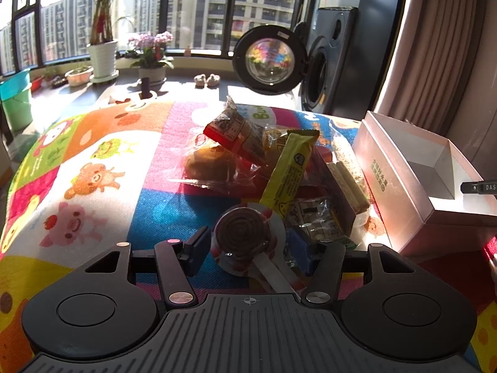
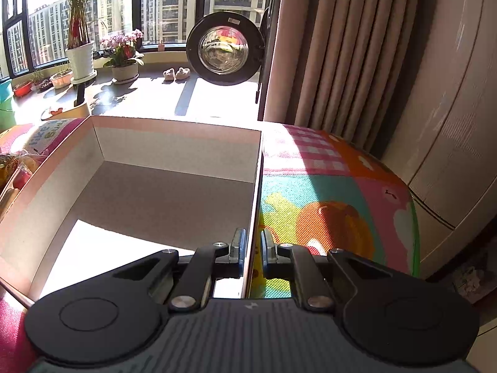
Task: Organize objects
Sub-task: 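Move the left gripper toward the red-and-white lollipop while the right gripper clamps the box wall, then close the left gripper on the red-and-white lollipop stick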
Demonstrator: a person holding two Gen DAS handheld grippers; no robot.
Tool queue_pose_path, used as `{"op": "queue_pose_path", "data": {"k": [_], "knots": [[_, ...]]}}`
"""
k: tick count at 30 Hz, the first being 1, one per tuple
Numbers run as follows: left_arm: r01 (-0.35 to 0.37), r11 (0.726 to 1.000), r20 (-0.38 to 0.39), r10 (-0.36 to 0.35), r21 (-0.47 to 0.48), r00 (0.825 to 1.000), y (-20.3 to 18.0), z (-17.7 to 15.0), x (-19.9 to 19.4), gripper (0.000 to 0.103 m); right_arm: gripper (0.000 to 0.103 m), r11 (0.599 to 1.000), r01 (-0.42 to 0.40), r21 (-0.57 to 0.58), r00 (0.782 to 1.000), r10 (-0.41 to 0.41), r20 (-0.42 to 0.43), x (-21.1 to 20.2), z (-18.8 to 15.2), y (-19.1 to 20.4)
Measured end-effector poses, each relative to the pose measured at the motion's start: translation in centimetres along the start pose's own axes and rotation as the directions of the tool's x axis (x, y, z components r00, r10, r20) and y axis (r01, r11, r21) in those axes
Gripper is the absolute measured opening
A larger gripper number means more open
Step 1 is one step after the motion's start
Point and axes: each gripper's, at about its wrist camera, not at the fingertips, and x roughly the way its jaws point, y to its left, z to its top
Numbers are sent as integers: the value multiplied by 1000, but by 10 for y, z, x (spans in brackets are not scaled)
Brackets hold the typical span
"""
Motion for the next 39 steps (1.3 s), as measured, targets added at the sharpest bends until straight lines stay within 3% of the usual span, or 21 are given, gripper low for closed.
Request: {"op": "queue_pose_path", "data": {"k": [10,15,19,23,32,39], "knots": [[-6,1000,-10,6,5,1000,1,-12,-18,61,10,999,5,37,1000,-5,-5,0,-5,0],[-41,999,33,42,-4,999,3,-25,-49,61,10,1000,14,27,999,-15,31,-23,-15,3],[-45,997,31,47,-64,998,7,-33,-70,61,10,999,7,39,998,-10,70,-47,-13,1],[-55,998,49,57,-39,997,3,-28,-80,61,10,998,4,69,996,-10,94,-61,-9,-5],[-23,999,11,23,-33,1000,-10,-12,-43,61,10,999,15,39,994,-19,105,-56,-8,-2],[-75,997,-34,74,-27,997,-9,3,-2,61,10,999,13,50,999,-14,35,-19,0,3]]}}
